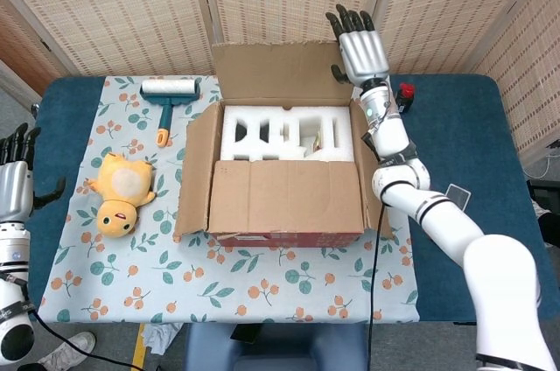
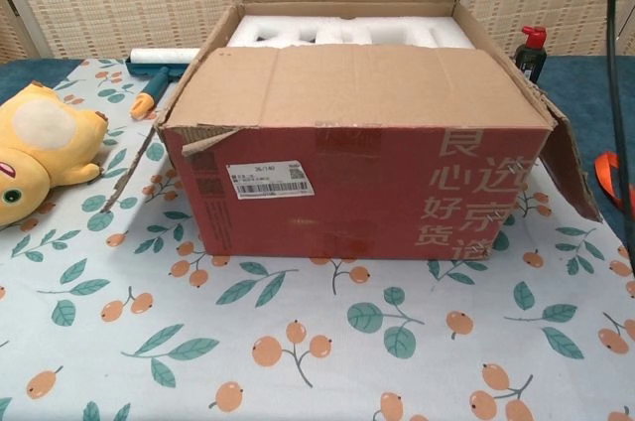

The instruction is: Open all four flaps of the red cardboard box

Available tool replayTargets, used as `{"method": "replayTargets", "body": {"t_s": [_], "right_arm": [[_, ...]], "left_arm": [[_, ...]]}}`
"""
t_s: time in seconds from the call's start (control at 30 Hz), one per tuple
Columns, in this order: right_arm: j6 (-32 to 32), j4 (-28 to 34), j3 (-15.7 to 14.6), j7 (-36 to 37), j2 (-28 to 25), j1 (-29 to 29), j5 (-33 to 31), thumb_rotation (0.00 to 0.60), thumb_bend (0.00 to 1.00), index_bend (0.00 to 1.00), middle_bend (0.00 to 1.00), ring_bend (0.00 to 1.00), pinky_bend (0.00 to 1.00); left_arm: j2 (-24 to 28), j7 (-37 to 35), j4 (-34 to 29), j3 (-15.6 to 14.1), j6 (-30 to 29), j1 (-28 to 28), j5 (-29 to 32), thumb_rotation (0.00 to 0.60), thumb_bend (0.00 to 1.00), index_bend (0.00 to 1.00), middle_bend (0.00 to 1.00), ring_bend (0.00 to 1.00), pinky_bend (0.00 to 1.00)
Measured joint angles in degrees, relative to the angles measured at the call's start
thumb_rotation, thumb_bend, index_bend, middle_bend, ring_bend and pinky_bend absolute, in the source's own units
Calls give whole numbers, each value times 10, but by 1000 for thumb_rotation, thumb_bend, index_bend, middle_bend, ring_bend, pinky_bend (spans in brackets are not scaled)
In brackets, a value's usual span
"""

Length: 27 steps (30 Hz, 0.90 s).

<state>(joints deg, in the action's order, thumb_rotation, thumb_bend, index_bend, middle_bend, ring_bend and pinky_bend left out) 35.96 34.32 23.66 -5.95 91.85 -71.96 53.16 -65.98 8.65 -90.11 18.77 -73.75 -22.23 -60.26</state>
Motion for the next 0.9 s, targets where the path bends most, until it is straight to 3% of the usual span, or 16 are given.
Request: {"method": "replayTargets", "body": {"t_s": [0.17, 0.37, 0.57, 0.9], "right_arm": [[-21, -88, -7, 72, 43, -19, 44, 600, 416, 0, 0, 0, 0], [-7, -69, -18, 131, 36, -7, 83, 600, 416, 0, 0, 0, 0], [15, 75, -29, 141, -31, 38, 99, 600, 416, 0, 0, 0, 0], [42, 468, -48, 103, -216, 128, 82, 600, 416, 0, 0, 0, 0]], "left_arm": [[0, -5, 5, -2, 3, -2, -1, 600, 402, 0, 0, 0, 0], [-1, 1, -1, -7, 1, -3, -5, 600, 402, 0, 0, 0, 0], [-12, 21, -2, -12, -17, 0, -8, 600, 402, 0, 0, 0, 0], [-29, 45, -15, -18, -47, 2, -16, 600, 402, 0, 0, 0, 0]]}}
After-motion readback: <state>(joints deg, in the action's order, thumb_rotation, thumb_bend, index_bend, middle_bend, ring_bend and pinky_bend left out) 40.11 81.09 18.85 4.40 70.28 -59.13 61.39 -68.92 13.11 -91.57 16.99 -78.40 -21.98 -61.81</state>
